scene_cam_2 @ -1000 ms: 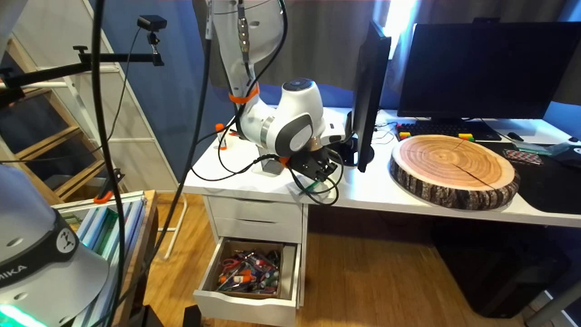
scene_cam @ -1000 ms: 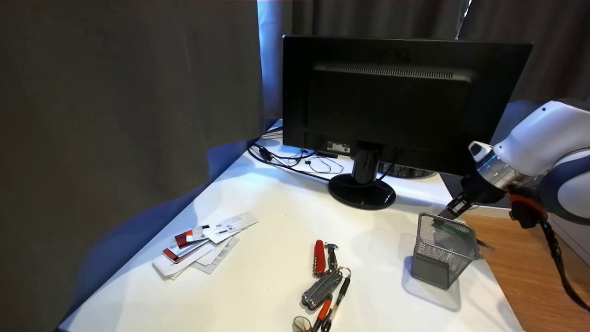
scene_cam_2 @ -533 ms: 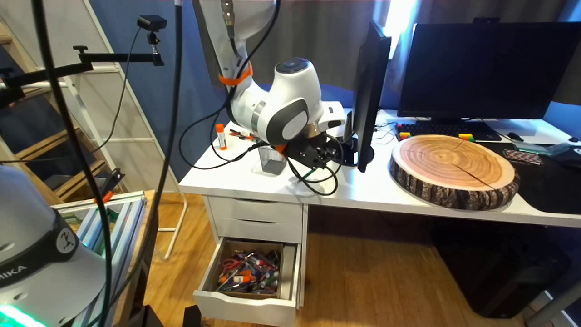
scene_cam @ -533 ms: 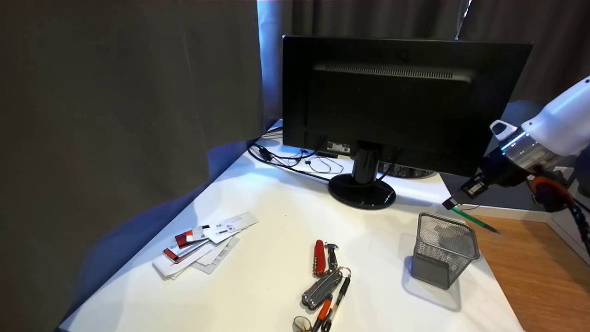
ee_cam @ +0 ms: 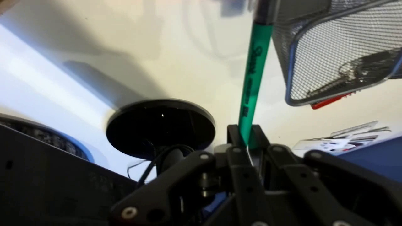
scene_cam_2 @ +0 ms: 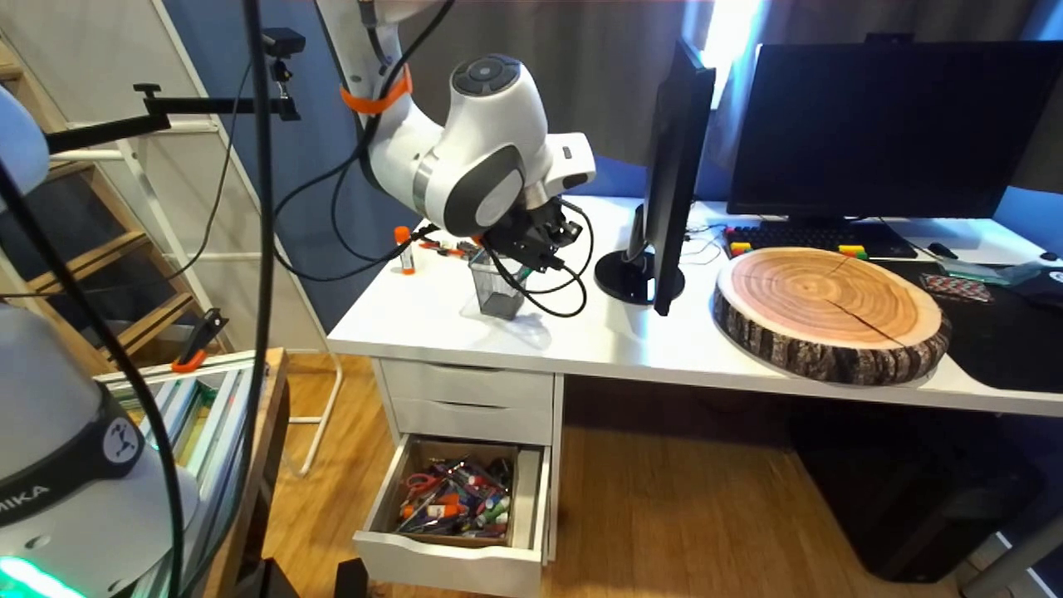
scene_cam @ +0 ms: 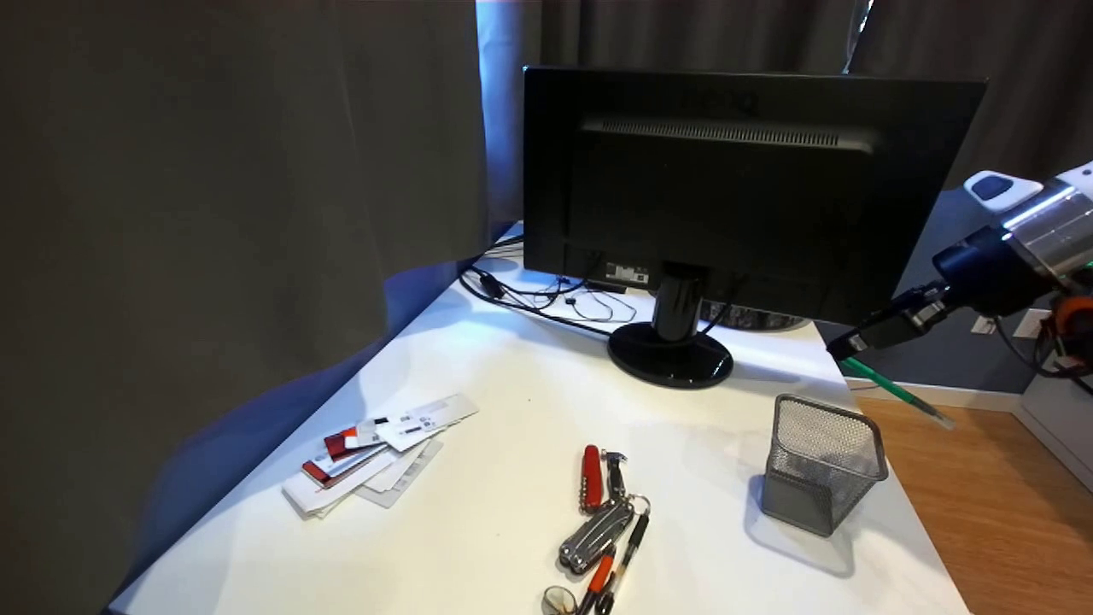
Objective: Take the pen out of the drawer and put it into the basket
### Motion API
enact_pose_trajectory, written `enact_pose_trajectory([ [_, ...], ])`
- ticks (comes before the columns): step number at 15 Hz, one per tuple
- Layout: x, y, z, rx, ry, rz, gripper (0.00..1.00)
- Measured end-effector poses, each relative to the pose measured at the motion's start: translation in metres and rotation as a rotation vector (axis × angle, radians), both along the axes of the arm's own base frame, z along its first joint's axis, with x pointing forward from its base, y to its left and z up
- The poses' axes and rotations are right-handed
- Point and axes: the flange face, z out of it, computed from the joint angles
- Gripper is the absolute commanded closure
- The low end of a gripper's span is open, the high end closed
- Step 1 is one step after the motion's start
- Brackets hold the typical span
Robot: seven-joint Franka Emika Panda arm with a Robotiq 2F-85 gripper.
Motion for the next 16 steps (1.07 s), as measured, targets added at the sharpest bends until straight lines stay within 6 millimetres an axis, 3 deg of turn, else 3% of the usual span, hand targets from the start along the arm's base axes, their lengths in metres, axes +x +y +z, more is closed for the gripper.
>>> enact_pose_trajectory([
  [7, -0.027, 0.019, 0.038, 0.190, -0.135, 0.121, 0.97],
  [16, -0.030, 0.037, 0.019, 0.294, -0.209, 0.203, 0.97],
])
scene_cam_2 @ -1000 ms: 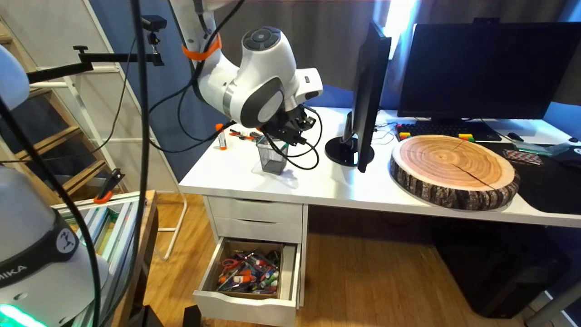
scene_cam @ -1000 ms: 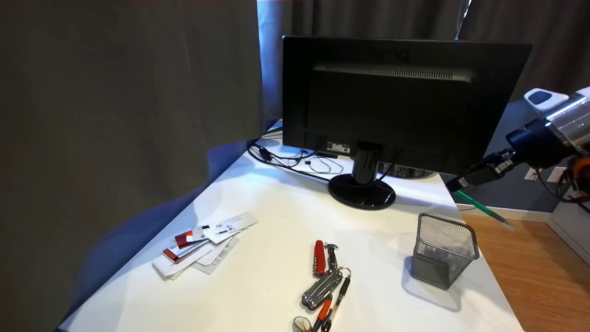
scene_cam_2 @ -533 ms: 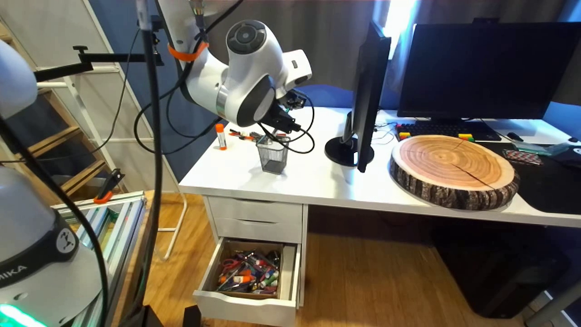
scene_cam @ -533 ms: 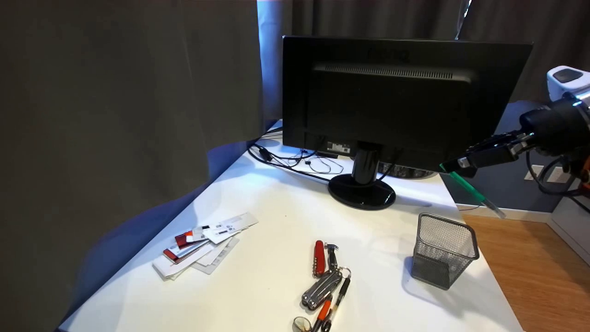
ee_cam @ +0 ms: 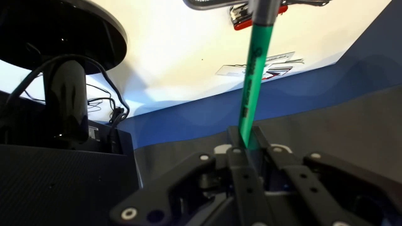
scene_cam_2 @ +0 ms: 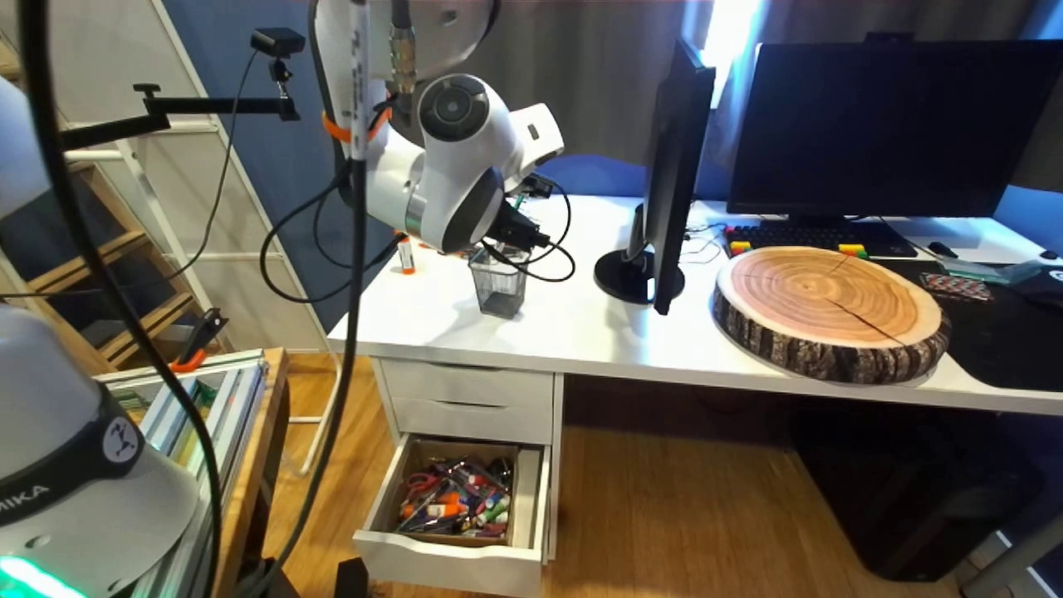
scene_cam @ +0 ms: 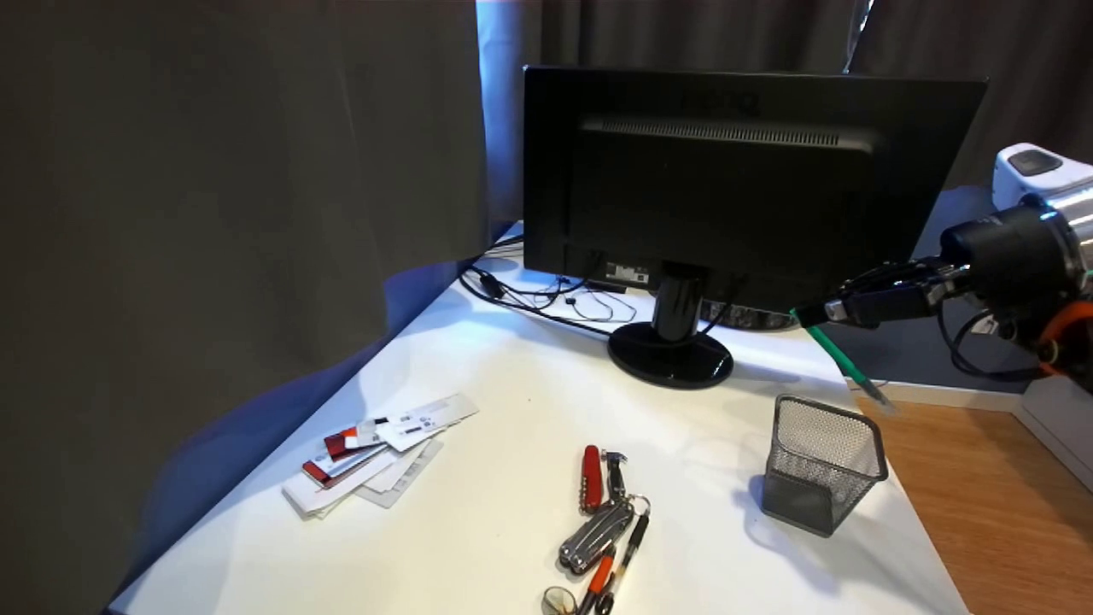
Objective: Take the pen out of the drawer and put it into the basket
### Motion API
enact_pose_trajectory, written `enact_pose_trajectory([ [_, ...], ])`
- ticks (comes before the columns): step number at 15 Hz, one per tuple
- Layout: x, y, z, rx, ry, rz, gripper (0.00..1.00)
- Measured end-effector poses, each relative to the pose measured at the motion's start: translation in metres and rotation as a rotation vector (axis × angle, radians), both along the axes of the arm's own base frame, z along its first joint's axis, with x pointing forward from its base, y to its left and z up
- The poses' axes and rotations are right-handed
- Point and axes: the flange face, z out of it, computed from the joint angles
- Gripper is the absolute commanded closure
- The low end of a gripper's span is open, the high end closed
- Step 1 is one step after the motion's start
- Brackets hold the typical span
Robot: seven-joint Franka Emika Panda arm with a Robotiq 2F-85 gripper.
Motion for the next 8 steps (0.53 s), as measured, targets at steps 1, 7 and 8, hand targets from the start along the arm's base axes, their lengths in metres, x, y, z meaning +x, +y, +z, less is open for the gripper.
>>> enact_pose_trajectory([
  [1, 0.002, 0.004, -0.004, -0.003, -0.006, 0.006, 0.97],
  [7, 0.013, 0.024, -0.029, -0.008, -0.024, 0.037, 0.97],
  [8, 0.014, 0.026, -0.032, -0.008, -0.023, 0.039, 0.97],
])
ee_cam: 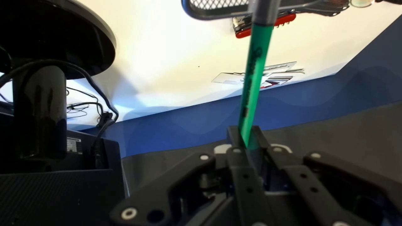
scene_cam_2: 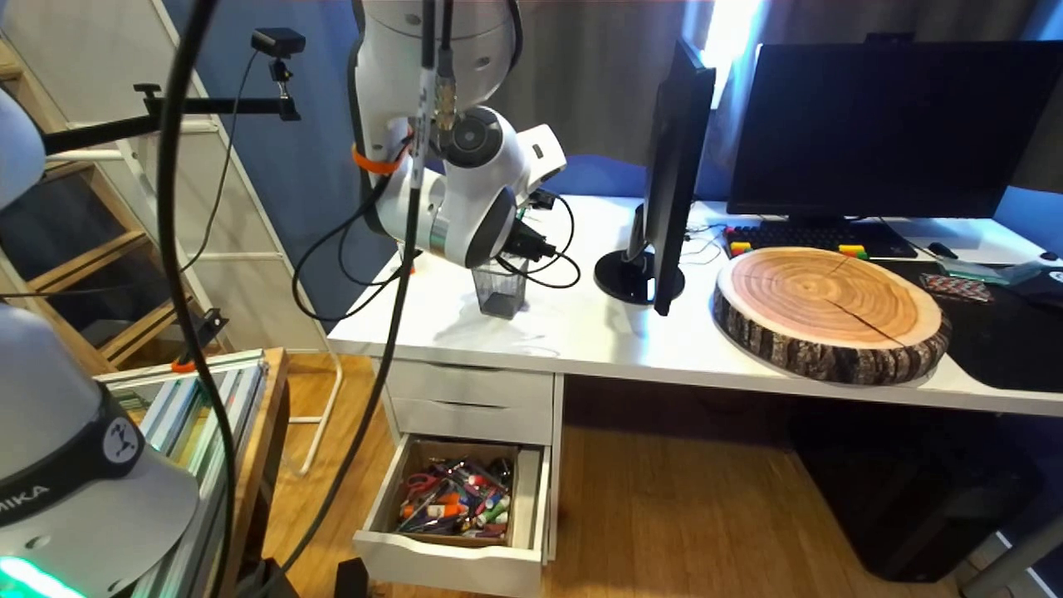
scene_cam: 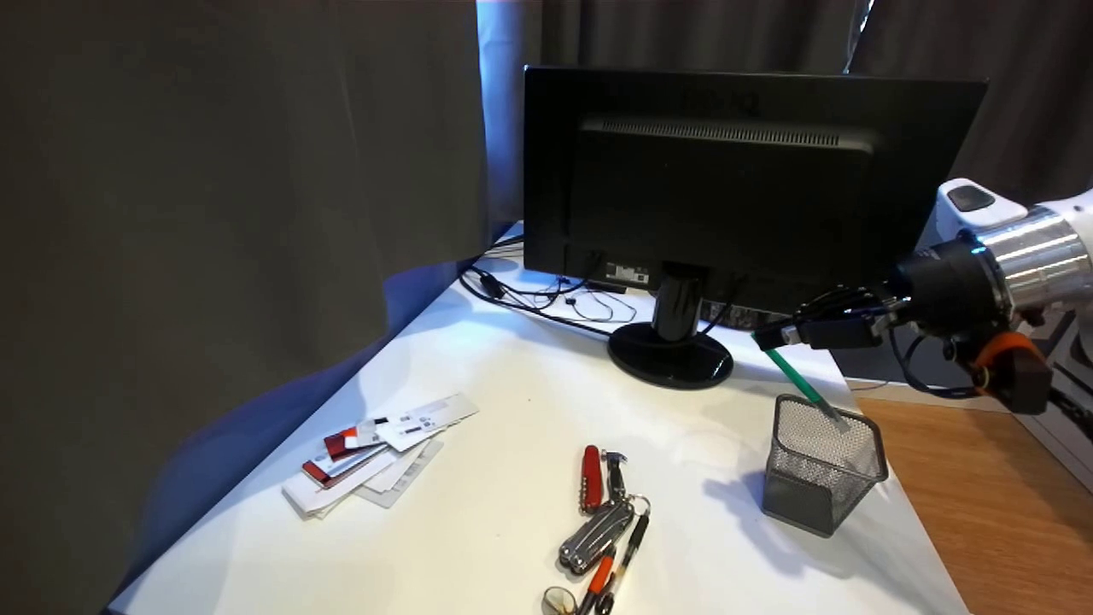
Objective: Take the pen out of the drawer and put it into the basket
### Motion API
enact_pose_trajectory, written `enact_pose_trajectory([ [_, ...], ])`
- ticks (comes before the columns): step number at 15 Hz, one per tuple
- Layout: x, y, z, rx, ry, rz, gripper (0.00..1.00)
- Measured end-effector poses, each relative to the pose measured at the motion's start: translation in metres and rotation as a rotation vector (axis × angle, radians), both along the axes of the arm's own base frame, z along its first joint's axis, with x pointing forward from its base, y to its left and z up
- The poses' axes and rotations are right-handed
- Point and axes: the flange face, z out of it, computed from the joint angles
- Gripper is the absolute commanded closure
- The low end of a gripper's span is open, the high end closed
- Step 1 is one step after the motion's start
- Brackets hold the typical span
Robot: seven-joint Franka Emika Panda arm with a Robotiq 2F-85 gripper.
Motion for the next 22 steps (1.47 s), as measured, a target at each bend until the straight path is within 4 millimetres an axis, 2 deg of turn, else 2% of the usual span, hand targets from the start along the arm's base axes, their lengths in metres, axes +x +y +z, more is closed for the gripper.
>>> enact_pose_trajectory([
  [4, 0.005, 0.002, -0.010, 0.002, 0.008, 0.001, 0.97],
  [6, 0.008, 0.002, -0.013, 0.009, 0.014, -0.005, 0.94],
  [8, 0.008, 0.001, -0.017, 0.011, 0.020, -0.008, 0.86],
  [9, 0.009, 0.000, -0.019, 0.010, 0.024, -0.009, 0.66],
  [11, 0.010, -0.003, -0.022, 0.011, 0.032, -0.015, 0.60],
  [20, 0.015, -0.010, -0.022, -0.001, 0.022, -0.026, 0.01],
  [22, 0.017, -0.014, -0.016, -0.011, 0.008, -0.031, 0.00],
])
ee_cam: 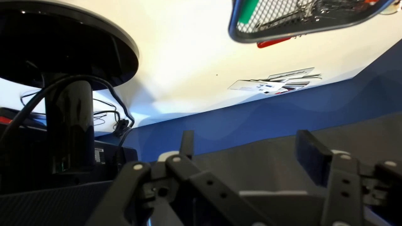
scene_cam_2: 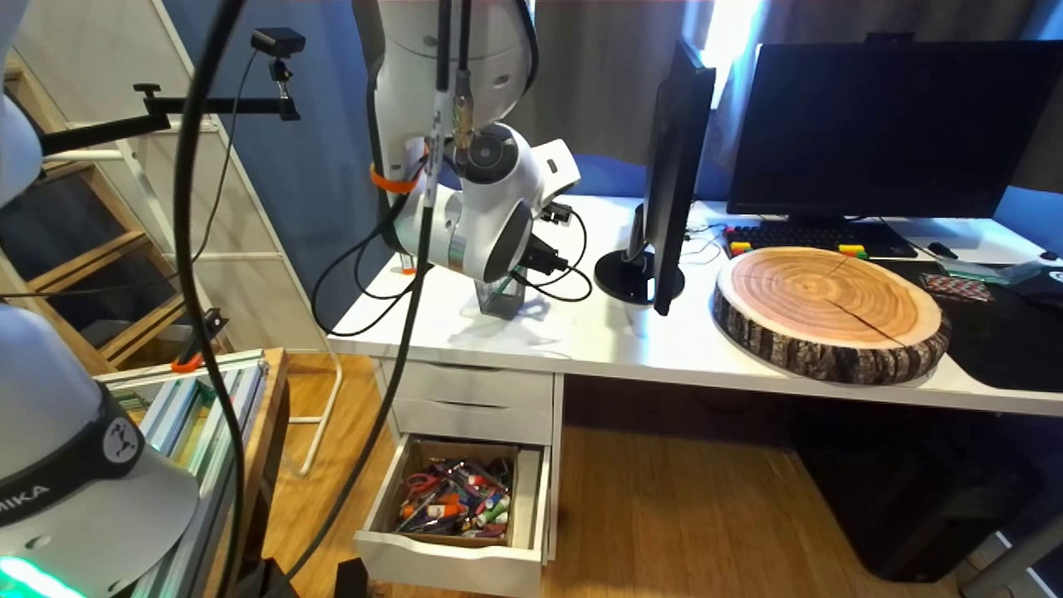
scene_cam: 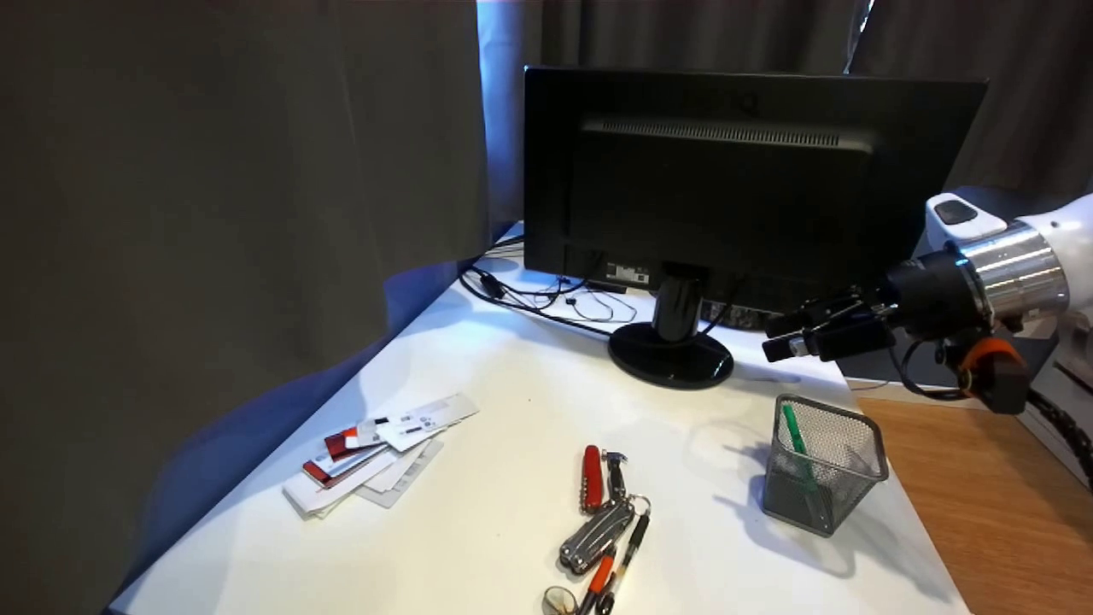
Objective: Take the pen out of the drawer and put it into the basket
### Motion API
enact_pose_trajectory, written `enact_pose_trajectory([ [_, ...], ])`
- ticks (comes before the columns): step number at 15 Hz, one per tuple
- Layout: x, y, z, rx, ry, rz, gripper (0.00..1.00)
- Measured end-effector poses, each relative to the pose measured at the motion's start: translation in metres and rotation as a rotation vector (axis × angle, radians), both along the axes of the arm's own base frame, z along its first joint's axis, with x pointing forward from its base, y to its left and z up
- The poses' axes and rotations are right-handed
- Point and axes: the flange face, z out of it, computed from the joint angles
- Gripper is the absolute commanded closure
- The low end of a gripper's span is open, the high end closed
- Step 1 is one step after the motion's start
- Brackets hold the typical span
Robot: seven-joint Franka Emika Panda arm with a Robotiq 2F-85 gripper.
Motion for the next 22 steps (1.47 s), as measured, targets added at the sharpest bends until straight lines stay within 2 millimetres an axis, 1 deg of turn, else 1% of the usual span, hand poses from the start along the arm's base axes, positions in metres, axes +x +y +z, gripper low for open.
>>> enact_pose_trajectory([
  [3, 0.000, -0.003, 0.016, -0.022, -0.014, -0.005, 0.00],
  [8, -0.013, 0.004, 0.039, -0.100, 0.043, 0.001, 0.00],
  [16, -0.034, 0.008, 0.068, -0.256, 0.188, -0.052, 0.00],
  [22, -0.044, 0.009, 0.085, -0.307, 0.260, -0.088, 0.00],
])
